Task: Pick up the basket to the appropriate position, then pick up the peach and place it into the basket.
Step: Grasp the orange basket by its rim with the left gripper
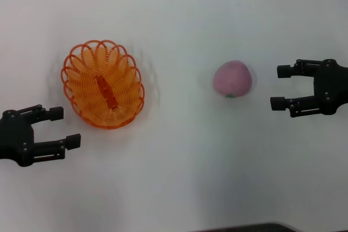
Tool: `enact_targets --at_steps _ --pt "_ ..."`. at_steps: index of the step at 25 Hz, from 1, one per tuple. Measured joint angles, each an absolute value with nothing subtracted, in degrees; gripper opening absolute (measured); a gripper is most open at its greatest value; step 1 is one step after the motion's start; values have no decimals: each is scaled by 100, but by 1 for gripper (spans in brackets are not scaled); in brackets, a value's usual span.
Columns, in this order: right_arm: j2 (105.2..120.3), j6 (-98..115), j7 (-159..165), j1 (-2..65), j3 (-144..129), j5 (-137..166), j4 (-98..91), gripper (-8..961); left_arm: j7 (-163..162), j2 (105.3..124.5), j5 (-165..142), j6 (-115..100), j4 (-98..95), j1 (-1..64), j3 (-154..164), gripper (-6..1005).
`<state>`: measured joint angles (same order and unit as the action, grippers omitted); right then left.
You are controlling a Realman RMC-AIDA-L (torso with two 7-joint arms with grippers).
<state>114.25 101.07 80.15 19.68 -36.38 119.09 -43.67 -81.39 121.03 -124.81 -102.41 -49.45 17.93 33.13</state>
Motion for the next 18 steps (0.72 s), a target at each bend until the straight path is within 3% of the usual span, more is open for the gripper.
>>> enact_targets --at_steps 18 --pt "11435 10107 8035 1975 -3665 11956 -4377 945 -8253 12093 -12480 -10274 -5008 1793 3313 854"
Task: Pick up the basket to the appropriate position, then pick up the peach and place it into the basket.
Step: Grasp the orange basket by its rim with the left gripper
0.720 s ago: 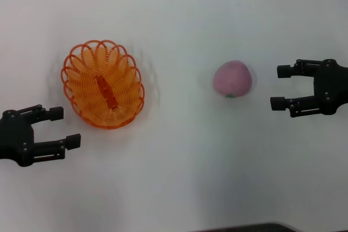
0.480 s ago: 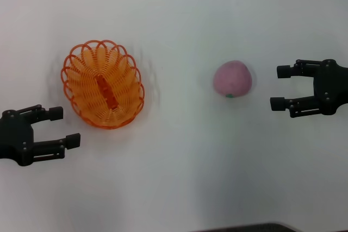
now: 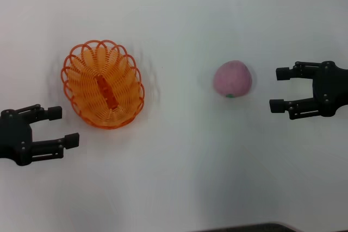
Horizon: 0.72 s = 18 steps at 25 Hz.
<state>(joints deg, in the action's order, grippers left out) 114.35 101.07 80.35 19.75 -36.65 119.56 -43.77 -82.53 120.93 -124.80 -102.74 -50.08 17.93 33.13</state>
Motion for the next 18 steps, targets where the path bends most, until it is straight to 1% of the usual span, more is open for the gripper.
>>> enact_targets --at_steps 4,10,13,18 --pt "11435 10107 8049 1985 -3665 11963 -4381 945 -8533 12095 -12427 -10454 -5159 1851 3310 854" --pt "11434 10107 8074 2047 -3667 11963 -4386 945 -9141 12102 -12078 -10950 -5644 2151 3143 855" --pt "11444 10107 8066 2078 -3671 11962 -4386 944 -9450 12013 -11782 -11159 -5681 2441 2969 855" --pt "11467 10104 8057 2132 -3660 11962 -4386 944 -10469 11793 -11716 -11045 -5828 3024 2997 855"
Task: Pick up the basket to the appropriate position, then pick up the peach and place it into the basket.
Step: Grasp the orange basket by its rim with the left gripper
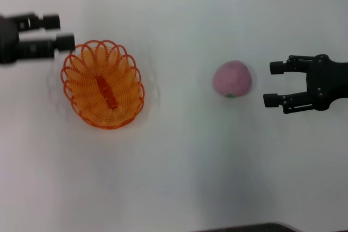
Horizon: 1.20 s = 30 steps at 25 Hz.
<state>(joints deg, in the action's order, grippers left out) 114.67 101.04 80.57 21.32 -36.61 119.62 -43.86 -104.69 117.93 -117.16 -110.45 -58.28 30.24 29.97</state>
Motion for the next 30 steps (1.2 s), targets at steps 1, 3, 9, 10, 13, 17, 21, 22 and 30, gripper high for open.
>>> enact_targets --at_steps 1,3,9,10,13,17,21,22,30 --pt "11470 10103 8055 2144 -3662 11962 -4386 944 -10698 11750 -11731 -10977 -5932 3134 3050 855" --pt "11472 10102 8055 2168 -3670 11962 -4386 944 -11160 11681 -11765 -10802 -6207 3282 3230 855" --pt "11471 10098 8037 2199 -3674 11962 -4386 945 -12441 11514 -12357 -10239 -7090 3739 3818 855" --pt "11473 10097 8034 2201 -3674 11962 -4386 945 -12635 11478 -12541 -10197 -7161 3864 3904 855" --pt "11476 10091 8033 2213 -3668 11962 -4386 945 -13083 11383 -13046 -10154 -7243 4197 4117 855" --pt "11478 10089 8033 2258 -3652 11961 -4385 945 -13619 11290 -13980 -10070 -7261 4764 4599 854" --pt "11485 10086 8033 2322 -3669 11962 -4384 945 -13846 11380 -14848 -9827 -7211 5230 5103 854" --pt "11489 10079 8033 2329 -3670 11963 -4383 945 -13926 11414 -15145 -9732 -7114 5372 5387 854" --pt "11504 10003 8033 2345 -3691 11973 -4358 945 -14245 11771 -16352 -8827 -6178 5787 6738 852"
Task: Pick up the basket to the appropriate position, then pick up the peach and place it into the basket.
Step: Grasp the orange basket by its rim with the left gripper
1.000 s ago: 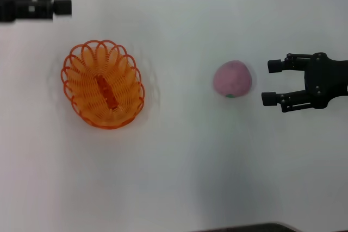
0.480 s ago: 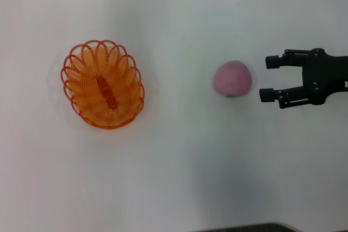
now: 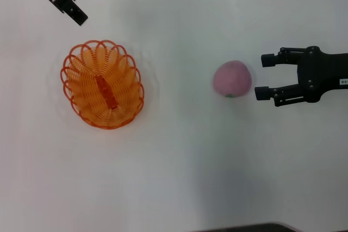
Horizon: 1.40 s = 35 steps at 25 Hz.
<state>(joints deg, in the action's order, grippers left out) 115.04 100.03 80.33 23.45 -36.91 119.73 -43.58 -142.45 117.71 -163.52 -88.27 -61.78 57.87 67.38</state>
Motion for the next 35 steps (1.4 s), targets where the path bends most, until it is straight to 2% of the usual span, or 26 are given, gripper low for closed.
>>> enact_targets --at_steps 10,18,24,27,35 --pt "11550 9911 8033 2366 -3756 11980 -4335 945 -14242 11802 -16371 -7715 -4775 5897 7254 850" --pt "11636 9865 8041 2390 -3846 12061 -4341 945 -14240 12032 -16372 -7144 -4264 5860 7552 846" --pt "11673 9830 8033 2419 -3858 12119 -4331 944 -14262 12081 -16376 -6936 -4004 5920 7597 844" --pt "11687 9828 8033 2416 -3859 12120 -4330 944 -14367 12054 -16375 -6829 -3788 6001 7590 733" --pt "11692 9809 8033 2409 -3858 12121 -4331 944 -14311 12070 -16374 -6726 -3818 5970 7628 569"
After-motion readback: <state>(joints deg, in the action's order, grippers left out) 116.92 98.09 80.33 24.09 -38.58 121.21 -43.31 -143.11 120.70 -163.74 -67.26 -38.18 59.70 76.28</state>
